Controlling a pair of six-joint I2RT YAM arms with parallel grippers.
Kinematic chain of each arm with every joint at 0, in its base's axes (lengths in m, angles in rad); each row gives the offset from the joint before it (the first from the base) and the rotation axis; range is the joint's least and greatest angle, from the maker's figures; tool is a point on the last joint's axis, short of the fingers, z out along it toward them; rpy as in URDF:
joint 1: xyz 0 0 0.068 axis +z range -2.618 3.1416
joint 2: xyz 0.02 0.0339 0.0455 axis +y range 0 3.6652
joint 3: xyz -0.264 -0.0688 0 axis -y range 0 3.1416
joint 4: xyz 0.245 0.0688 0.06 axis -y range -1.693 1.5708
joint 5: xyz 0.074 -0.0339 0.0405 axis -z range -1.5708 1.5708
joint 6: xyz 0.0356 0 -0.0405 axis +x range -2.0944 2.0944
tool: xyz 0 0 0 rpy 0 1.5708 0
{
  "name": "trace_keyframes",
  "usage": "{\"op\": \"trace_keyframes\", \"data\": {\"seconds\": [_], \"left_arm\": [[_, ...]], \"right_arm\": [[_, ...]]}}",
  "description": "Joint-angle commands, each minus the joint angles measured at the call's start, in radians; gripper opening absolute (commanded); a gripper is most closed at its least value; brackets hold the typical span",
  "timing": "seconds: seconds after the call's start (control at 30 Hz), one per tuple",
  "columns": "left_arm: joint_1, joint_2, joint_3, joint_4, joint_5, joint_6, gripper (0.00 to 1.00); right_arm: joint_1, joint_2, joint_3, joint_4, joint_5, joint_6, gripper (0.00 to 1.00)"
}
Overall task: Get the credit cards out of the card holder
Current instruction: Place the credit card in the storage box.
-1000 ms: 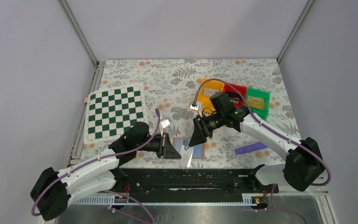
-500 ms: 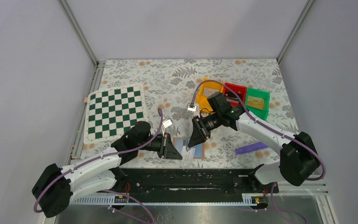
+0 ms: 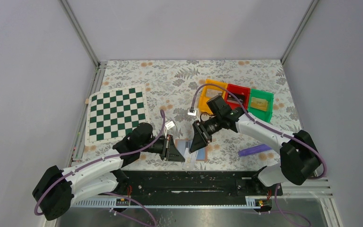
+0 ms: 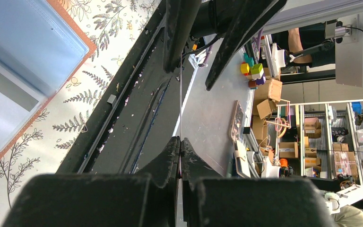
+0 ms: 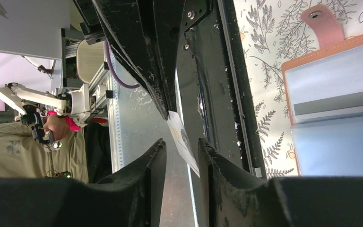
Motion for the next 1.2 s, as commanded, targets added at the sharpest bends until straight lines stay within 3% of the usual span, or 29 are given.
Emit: {"op": "trace_keyframes", "data": {"seconds": [0.0, 0.1, 0.23, 0.33, 0.47, 0.63, 0.67, 0.7, 0.77, 1.0, 1.17], "left_arm": [[0.003, -0.017, 0.036, 0.063, 0.024, -0.002, 0.00], [0.002, -0.020, 0.033, 0.080, 0.030, -0.012, 0.00], [0.003, -0.025, 0.031, 0.081, 0.024, -0.018, 0.00], [0.002, -0.034, 0.050, 0.038, 0.006, -0.016, 0.01], [0.006, -0.093, 0.085, -0.114, -0.130, 0.049, 0.45], [0.016, -0.111, 0.223, -0.413, -0.359, 0.171, 0.69], [0.017, -0.112, 0.250, -0.457, -0.394, 0.189, 0.75], [0.016, -0.114, 0.287, -0.506, -0.436, 0.206, 0.90], [0.018, -0.123, 0.327, -0.561, -0.514, 0.223, 0.97], [0.019, -0.180, 0.424, -0.706, -0.766, 0.258, 0.99], [0.019, -0.263, 0.412, -0.777, -0.926, 0.276, 0.99]], "right_arm": [[0.022, 0.007, 0.027, -0.027, -0.037, -0.033, 0.35], [0.032, 0.011, 0.029, -0.042, -0.032, -0.035, 0.24], [0.035, -0.008, 0.025, -0.041, -0.043, -0.036, 0.00], [0.035, -0.029, 0.022, -0.024, -0.042, -0.035, 0.00], [0.028, -0.050, 0.021, 0.048, 0.018, 0.069, 0.00], [-0.011, -0.054, 0.008, 0.077, 0.101, 0.155, 0.00], [-0.025, -0.055, 0.003, 0.077, 0.109, 0.163, 0.00], [-0.045, -0.061, -0.002, 0.077, 0.123, 0.170, 0.00], [-0.080, -0.067, -0.011, 0.077, 0.134, 0.181, 0.00], [-0.245, -0.098, -0.003, 0.064, 0.203, 0.241, 0.00], [-0.368, -0.086, 0.051, 0.054, 0.393, 0.289, 0.00]]}}
